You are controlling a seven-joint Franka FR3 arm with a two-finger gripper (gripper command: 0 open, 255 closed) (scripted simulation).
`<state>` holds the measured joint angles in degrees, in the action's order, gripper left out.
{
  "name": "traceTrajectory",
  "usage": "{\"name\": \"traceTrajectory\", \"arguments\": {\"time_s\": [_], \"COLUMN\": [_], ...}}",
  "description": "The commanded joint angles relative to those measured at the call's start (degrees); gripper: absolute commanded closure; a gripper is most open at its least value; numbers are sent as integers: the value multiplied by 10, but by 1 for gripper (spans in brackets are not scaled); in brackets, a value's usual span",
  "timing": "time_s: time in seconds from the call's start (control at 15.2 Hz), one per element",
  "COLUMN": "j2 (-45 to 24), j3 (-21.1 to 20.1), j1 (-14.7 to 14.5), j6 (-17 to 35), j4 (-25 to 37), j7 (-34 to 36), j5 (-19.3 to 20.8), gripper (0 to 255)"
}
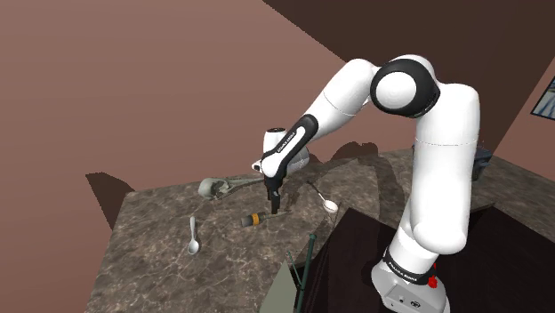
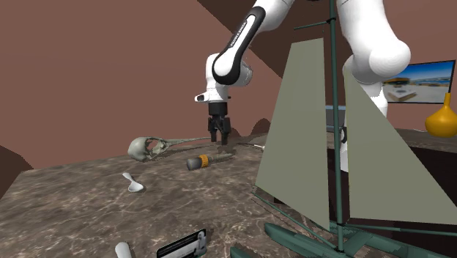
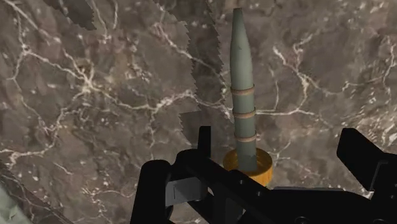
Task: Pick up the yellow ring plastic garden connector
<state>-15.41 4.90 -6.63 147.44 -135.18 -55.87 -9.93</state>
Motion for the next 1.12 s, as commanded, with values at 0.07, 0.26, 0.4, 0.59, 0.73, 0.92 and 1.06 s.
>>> {"name": "traceTrajectory", "arguments": {"time_s": [0.07, 0.26, 0.4, 0.59, 0.73, 0.92, 1.06], "j2": [-51, -73, -89, -101, -101, -101, -101], "j3": [-11, -15, -18, -21, -21, -21, -21], "j1": [5, 8, 10, 12, 11, 11, 11], "j6": [23, 42, 54, 64, 64, 65, 65], "j4": [29, 32, 35, 38, 37, 37, 37], "j7": [-26, -32, -36, -39, -38, -38, -38], "j5": [-9, -16, -20, -23, -23, -23, -23], "gripper": [0, 0, 0, 0, 255, 255, 255]}}
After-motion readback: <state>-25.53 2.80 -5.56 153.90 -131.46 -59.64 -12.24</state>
